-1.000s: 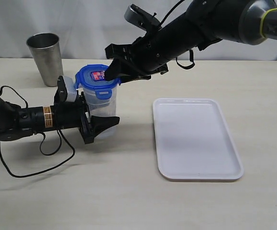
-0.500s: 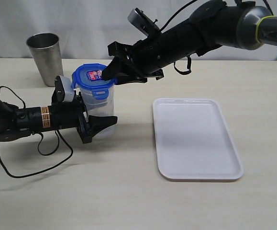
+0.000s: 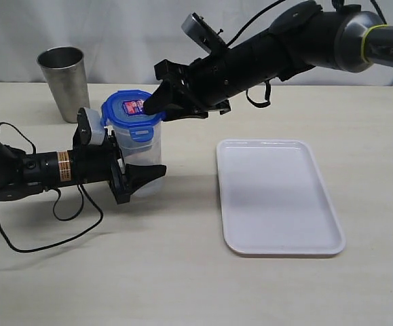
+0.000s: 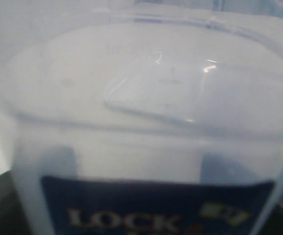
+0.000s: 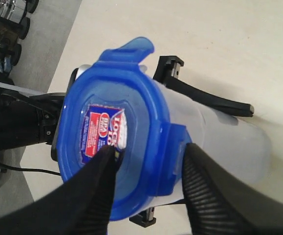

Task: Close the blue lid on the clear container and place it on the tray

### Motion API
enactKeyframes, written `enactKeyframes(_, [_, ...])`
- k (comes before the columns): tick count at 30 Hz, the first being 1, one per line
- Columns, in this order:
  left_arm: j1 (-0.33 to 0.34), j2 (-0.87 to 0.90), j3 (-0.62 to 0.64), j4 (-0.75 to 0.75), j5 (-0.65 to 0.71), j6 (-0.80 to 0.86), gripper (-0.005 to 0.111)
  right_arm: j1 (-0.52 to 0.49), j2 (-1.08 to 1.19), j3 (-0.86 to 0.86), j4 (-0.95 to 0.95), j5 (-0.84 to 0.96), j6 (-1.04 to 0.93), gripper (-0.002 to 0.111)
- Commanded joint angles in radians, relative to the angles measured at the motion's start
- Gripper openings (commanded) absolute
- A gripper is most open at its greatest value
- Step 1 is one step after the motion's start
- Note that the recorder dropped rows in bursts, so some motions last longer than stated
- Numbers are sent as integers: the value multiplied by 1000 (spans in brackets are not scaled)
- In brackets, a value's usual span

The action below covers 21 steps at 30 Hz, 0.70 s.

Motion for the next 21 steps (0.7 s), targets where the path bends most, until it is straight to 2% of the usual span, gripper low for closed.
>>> enactKeyframes(1, [-37,-10,-16,9,-5,15,0,78,92,47,-139,175,-54,23])
enactKeyframes(8, [-37,-10,-16,11,-5,15,0,72,88,40,-175,166,-52,23])
enactKeyframes(14, [-37,-10,-16,3,-5,15,0,72,64,-23,-271,158,-11,47])
enactKeyframes(21, [-37,-10,-16,2,-5,15,0,72,46,-100,-271,164,2,56])
